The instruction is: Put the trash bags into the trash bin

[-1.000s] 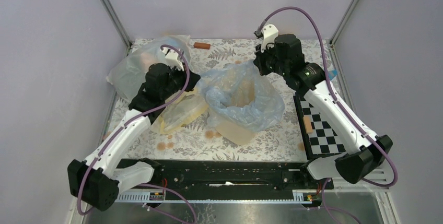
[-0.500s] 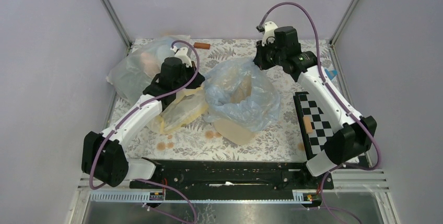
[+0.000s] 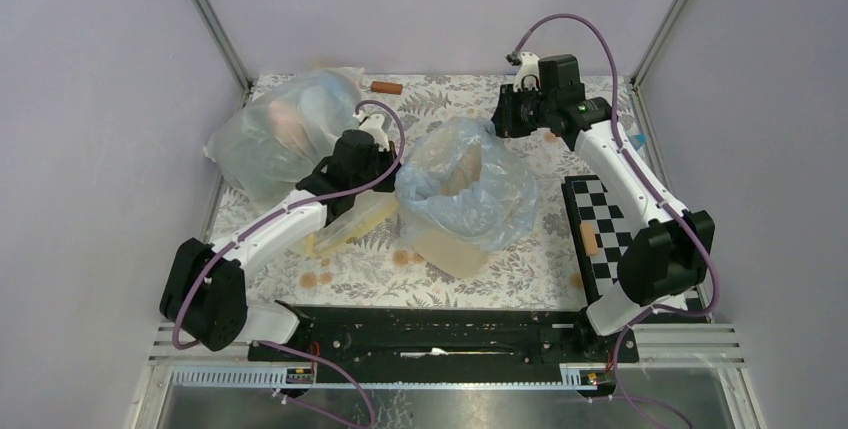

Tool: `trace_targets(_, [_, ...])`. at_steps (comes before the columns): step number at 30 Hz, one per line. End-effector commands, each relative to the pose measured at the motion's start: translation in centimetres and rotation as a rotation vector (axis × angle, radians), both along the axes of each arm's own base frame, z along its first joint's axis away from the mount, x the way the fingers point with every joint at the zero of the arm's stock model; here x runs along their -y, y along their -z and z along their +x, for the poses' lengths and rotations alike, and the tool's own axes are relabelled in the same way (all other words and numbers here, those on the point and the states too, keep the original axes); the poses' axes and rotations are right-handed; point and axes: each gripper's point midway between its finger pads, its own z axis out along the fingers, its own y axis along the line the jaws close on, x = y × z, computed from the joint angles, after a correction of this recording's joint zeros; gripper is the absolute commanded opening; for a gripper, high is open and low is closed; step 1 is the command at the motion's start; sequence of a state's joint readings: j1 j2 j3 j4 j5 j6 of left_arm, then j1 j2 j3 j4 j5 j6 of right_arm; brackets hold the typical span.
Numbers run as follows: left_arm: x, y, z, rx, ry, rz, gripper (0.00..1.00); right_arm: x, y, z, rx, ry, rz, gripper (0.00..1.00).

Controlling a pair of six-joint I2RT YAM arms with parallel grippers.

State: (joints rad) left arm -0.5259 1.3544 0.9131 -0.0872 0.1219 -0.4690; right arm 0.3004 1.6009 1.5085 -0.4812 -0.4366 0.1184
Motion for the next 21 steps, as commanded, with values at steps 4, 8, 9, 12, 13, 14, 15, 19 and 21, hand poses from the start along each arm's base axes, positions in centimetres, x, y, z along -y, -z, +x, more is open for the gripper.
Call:
trace_targets(4, [-0.8, -2.8, 1.0, 0.108, -0.058, -0.014, 0.0, 3.0, -8.1, -0.5, 0.174, 0.16, 0.021, 0.5])
trace_targets(8, [-0.9, -3.2, 1.0, 0.122, -0.057, -0.007, 0.0, 5.5, -10.3, -2.2, 0.242, 0.28, 0.009, 0.65])
trace_targets(9, [-0.9, -3.2, 1.0, 0.124, -0.056, -0.005, 0.0, 6.0, -10.7, -2.9, 0.254, 0.3, 0.015, 0.7])
trace_targets(12, [-1.1, -3.4, 1.0, 0.126, -0.06, -0.002, 0.0, 7.2, -11.0, -5.6, 0.294, 0.348, 0.052, 0.76])
trace_targets(13, [-1.1, -3.5, 1.0, 0.129, -0.063, -0.002, 0.0, 7.6, -10.9, -6.5, 0.306, 0.363, 0.061, 0.76])
trace_targets(14, [-1.2, -3.6, 1.0, 0.13, -0.066, -0.003, 0.0, 8.1, -9.9, -7.5, 0.303, 0.374, 0.058, 0.77])
trace_targets(15, [-1.2, -3.6, 1.0, 0.132, -0.069, -0.004, 0.0, 8.5, -9.6, -8.3, 0.313, 0.385, 0.061, 0.77])
trace_targets(19, [-1.3, -3.8, 1.0, 0.134, -0.073, -0.008, 0.0, 9.9, -8.0, -11.7, 0.331, 0.429, 0.083, 0.78])
trace_targets(21, [-1.3, -3.8, 0.9, 0.136, -0.074, -0.013, 0.0, 10.2, -7.1, -13.0, 0.325, 0.446, 0.111, 0.77])
